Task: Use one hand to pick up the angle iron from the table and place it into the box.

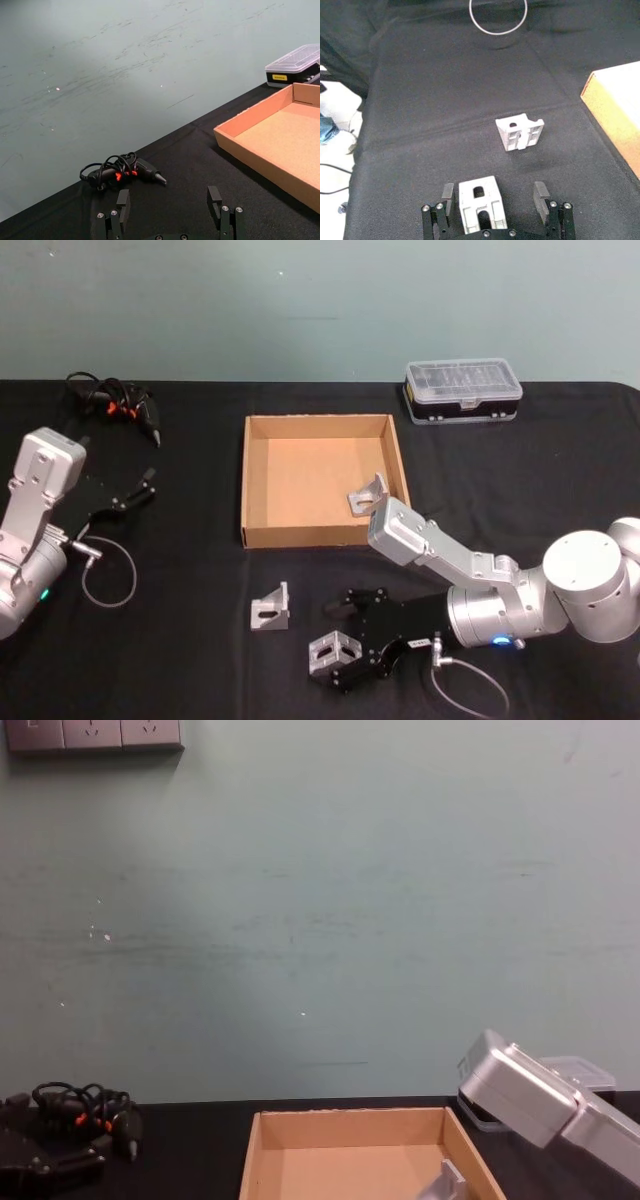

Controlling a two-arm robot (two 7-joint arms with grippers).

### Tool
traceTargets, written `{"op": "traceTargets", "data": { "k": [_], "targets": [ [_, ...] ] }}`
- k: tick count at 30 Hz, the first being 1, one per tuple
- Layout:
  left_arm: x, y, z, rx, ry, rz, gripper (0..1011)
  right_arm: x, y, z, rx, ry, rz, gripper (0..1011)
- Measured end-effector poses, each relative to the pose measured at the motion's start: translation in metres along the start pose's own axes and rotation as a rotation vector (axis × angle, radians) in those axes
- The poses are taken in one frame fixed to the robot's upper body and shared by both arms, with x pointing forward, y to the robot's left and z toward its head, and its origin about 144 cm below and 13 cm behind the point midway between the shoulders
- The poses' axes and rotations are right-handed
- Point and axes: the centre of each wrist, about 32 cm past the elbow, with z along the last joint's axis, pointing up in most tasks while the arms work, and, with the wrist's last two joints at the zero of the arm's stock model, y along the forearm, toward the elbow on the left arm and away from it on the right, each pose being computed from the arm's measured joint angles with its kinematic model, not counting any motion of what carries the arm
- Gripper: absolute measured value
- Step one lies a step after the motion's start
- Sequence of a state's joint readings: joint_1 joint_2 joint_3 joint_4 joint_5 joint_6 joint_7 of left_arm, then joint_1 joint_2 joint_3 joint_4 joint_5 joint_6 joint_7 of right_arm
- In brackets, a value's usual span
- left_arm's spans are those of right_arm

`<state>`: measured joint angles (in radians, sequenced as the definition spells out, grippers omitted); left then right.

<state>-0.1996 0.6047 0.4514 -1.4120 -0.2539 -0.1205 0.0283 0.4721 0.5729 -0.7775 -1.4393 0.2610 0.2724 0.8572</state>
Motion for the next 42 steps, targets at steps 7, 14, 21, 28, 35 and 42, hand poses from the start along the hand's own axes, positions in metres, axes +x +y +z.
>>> {"op": "traceTargets", "data": {
  "k": [7, 14, 21, 28, 35, 42],
  "targets": [
    [0.0, 0.0, 0.0, 0.0, 0.0, 0.0, 1011, 0.0002, -0.0009, -0.0008, 0.003, 0.006, -0.009, 1004],
    [0.0, 0.0, 0.0, 0.0, 0.0, 0.0, 1011, 0.0011, -0.0016, -0.0006, 0.008, 0.01, -0.01, 927],
    [0.0, 0.0, 0.0, 0.0, 0.0, 0.0, 1011, 0.0017, -0.0014, -0.001, 0.014, 0.009, -0.005, 736],
    [0.0, 0.0, 0.0, 0.0, 0.0, 0.0, 1011, 0.0018, -0.0017, -0.0022, 0.017, 0.008, -0.005, 518],
    [0.0, 0.0, 0.0, 0.0, 0.0, 0.0, 1011, 0.0012, -0.0013, -0.003, 0.023, 0.008, -0.01, 445],
    [0.0, 0.0, 0.0, 0.0, 0.0, 0.0, 1011, -0.0028, -0.0068, 0.0037, 0.066, -0.003, -0.045, 445]
  ]
}}
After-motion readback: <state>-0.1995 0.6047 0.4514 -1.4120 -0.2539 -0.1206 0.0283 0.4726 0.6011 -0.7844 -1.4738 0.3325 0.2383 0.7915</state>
